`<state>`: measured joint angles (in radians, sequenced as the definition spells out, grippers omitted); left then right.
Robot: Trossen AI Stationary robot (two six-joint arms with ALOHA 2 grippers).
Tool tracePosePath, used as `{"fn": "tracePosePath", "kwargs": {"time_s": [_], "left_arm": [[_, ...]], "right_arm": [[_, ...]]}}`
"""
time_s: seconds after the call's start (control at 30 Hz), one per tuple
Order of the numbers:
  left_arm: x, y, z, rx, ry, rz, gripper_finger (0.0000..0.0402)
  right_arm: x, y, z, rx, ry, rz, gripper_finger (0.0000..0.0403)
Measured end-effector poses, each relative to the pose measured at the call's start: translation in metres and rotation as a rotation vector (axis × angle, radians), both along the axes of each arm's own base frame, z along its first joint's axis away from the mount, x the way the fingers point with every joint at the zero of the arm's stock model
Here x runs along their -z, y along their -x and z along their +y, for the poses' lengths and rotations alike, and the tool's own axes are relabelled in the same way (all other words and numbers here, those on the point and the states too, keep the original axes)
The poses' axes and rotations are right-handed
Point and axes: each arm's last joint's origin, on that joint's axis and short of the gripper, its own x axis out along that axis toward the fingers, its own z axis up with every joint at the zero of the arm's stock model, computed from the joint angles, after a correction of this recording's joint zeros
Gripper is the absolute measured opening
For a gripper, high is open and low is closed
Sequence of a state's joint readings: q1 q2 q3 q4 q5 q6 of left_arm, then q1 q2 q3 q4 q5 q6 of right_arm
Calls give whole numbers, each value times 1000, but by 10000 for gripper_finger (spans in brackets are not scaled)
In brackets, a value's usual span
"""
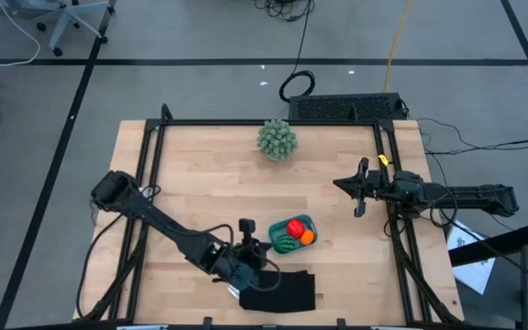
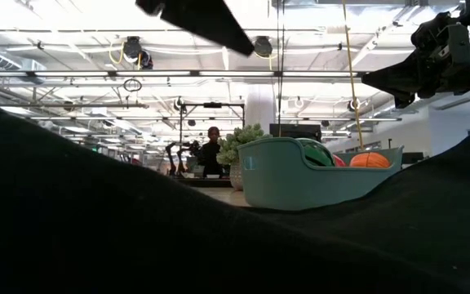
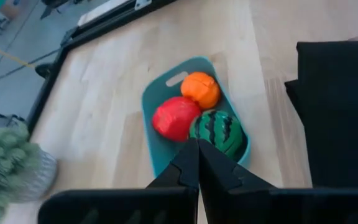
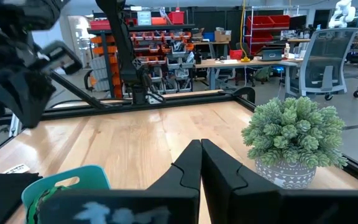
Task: Pick and placing Produce into tupperware
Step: Adjust the blue bin on the table
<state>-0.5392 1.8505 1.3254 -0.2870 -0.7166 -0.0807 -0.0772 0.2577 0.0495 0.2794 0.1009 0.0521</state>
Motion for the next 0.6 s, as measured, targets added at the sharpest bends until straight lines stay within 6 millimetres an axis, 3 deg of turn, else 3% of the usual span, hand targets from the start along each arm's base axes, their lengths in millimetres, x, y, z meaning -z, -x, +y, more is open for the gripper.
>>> {"fn": "tracePosePath", "kwargs": {"time_s": [0.17, 0.37, 0.6], "left_arm": [[18, 7, 2, -42, 43, -20, 1], [27, 32, 9, -113, 89, -70, 0], [45, 51, 19, -66, 312, -207, 0]], "right_arm": [[1, 0, 1, -32, -3, 14, 0], [6, -3, 2, -77, -62, 50, 0], [5, -5, 2, -77, -63, 51, 0]]}}
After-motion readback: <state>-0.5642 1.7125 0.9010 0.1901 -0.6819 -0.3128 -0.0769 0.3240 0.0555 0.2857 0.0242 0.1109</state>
